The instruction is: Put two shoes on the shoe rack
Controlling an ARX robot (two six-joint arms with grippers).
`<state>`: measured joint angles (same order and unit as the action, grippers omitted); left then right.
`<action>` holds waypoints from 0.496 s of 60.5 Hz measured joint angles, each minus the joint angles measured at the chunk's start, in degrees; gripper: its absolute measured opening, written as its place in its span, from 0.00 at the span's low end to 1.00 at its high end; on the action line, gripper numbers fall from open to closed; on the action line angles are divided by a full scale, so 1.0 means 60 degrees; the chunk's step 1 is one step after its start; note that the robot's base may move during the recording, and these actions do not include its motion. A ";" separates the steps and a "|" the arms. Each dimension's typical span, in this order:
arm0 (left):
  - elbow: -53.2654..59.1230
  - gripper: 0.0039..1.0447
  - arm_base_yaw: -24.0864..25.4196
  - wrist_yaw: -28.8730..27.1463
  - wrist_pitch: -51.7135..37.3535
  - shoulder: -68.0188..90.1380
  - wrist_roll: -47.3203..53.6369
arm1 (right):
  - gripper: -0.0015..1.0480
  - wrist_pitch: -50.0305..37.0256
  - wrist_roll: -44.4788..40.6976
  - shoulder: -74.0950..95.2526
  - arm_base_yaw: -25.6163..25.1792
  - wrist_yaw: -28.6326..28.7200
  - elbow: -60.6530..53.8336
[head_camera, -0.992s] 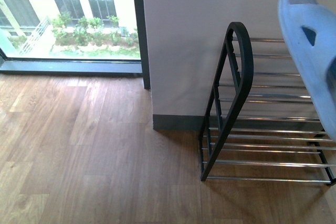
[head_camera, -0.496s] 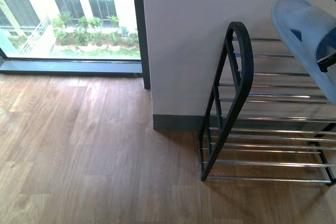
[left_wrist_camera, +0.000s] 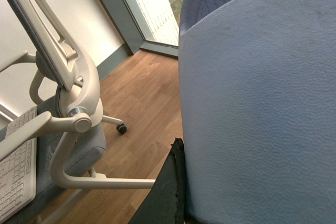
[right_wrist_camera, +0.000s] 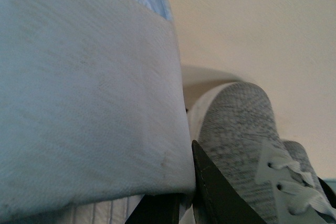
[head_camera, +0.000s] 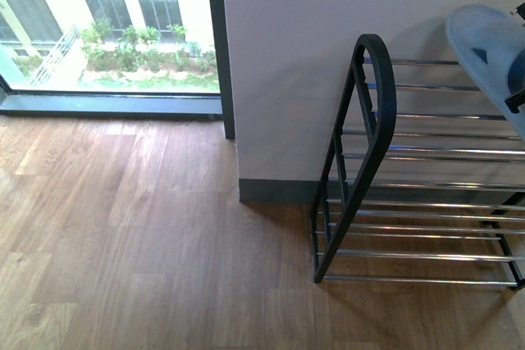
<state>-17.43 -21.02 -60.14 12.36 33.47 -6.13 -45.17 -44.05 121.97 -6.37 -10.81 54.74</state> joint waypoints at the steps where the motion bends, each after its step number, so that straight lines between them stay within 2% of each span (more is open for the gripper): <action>1: 0.0000 0.01 0.0000 0.0000 0.0000 0.0000 -0.0004 | 0.01 0.0000 -0.0066 0.0000 -0.0036 -0.0033 0.0029; 10: 0.0000 0.01 0.0000 0.0000 0.0000 0.0000 0.0000 | 0.01 -0.0062 -0.0430 0.0029 -0.0255 -0.0353 0.0171; 30: 0.0000 0.01 0.0000 0.0000 0.0000 0.0000 0.0000 | 0.01 -0.0087 -0.1042 0.0135 -0.0248 -0.0280 0.0120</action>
<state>-17.43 -21.02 -60.14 12.36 33.47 -6.13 -45.69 -50.30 122.78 -7.86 -12.49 55.46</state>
